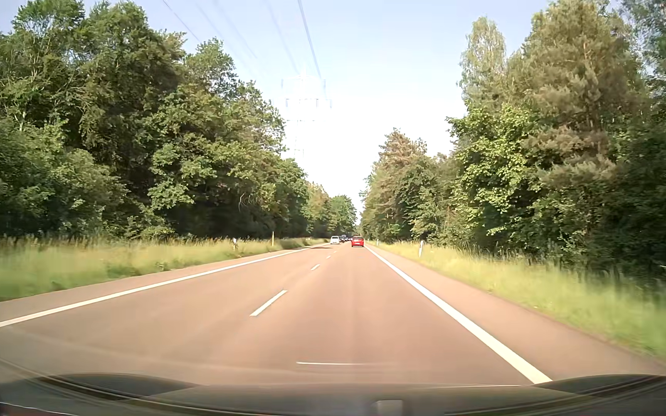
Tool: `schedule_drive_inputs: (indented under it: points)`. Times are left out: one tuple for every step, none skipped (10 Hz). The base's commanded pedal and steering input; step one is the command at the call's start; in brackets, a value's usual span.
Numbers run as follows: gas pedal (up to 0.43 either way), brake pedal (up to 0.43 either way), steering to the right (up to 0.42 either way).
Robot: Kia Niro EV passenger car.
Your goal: Follow the waypoints while adhering to traffic rules and regulations
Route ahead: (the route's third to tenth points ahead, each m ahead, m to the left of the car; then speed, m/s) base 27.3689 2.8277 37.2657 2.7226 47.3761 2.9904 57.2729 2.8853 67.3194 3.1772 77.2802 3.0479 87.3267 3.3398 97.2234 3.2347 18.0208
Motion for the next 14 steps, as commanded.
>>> schedule_drive_inputs:
  points:
    - [0.098, 0.03, 0.001]
    - [0.098, 0.03, 0.001]
    - [0.098, 0.03, 0.001]
    - [0.098, 0.03, 0.001]
    - [0.098, 0.03, 0.001]
    - [0.098, 0.03, 0.001]
    - [0.098, 0.03, 0.002]
    - [0.098, 0.03, 0.001]
    - [0.098, 0.03, 0.001]
    - [0.098, 0.03, 0.001]
    - [0.098, 0.03, 0.002]
    - [0.098, 0.03, 0.002]
    - [0.098, 0.03, 0.002]
    - [0.098, 0.03, 0.002]
